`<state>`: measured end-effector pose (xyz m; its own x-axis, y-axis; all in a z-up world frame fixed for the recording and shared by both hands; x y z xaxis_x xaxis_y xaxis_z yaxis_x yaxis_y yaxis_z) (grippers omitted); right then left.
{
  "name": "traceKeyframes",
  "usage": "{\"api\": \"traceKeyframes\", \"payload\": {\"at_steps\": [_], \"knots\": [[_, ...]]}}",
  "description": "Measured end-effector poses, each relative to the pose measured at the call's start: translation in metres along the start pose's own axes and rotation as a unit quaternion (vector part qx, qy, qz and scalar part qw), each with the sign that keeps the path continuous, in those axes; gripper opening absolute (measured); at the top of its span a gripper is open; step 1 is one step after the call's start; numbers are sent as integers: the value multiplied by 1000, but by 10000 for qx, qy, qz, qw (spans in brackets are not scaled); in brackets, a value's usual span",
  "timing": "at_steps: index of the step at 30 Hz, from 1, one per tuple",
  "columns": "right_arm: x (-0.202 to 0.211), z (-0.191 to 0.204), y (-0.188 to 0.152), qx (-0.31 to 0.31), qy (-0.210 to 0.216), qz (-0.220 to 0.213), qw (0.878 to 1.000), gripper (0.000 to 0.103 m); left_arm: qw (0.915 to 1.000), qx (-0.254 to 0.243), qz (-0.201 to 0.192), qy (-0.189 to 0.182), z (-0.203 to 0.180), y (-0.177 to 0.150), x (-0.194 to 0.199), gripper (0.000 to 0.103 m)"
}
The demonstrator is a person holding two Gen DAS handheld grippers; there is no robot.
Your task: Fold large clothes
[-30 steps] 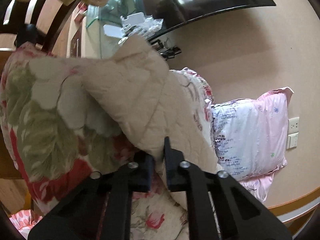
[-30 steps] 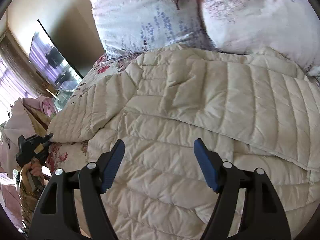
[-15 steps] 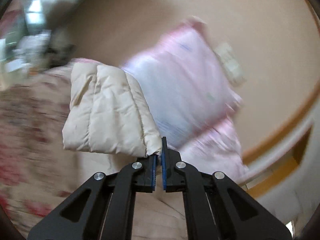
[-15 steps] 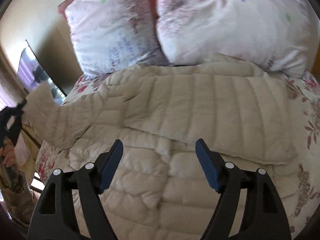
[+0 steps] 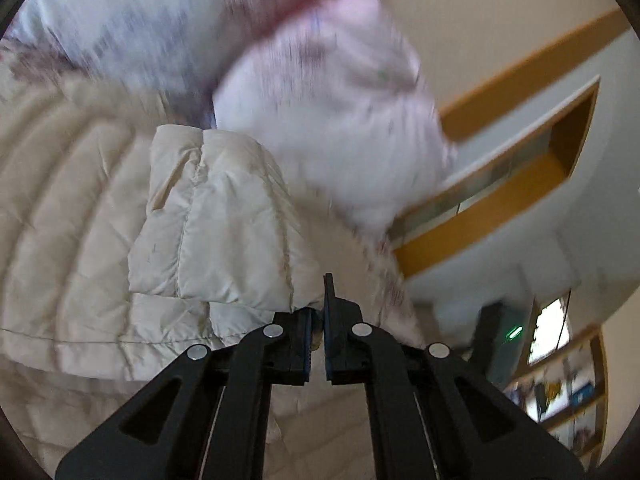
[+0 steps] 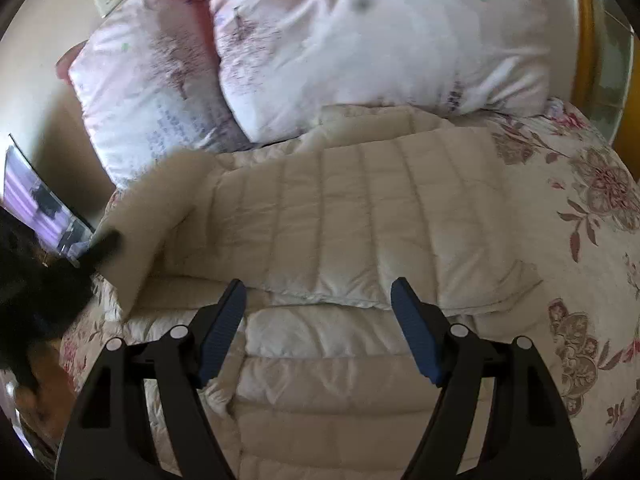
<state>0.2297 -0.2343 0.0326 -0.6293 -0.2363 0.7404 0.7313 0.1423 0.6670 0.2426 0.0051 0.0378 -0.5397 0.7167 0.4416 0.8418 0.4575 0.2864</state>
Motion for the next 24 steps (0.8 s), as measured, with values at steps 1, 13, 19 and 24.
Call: {"api": "traceKeyframes", "payload": {"at_steps": [1, 13, 19, 24], "knots": [[0, -3, 0, -25, -39, -1, 10000, 75, 9996, -56, 229, 143, 2, -6, -14, 4], [8, 47, 2, 1112, 173, -270, 9933, 75, 9992, -392, -105, 15, 20, -5, 71, 79], [6, 126, 4, 2515, 223, -547, 9661, 74, 9959, 174, -644, 612, 74, 22, 115, 78], [-15, 180, -5, 3497, -200, -520, 9352, 72, 9895, 321, -694, 1227, 97, 23, 119, 78]]}}
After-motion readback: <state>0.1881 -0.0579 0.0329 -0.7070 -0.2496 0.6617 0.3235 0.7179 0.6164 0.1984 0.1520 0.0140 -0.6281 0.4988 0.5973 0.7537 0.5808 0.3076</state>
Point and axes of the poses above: each gripper's, at about its wrist camera, not at the fingertips, and x roughly against the way its jaws point, z to its left, y to its top, the point moved 2 cm from there along -x, roughly the way its jaws point, and after that the axes turned 14 degrees about x, right-handed, at the moved point
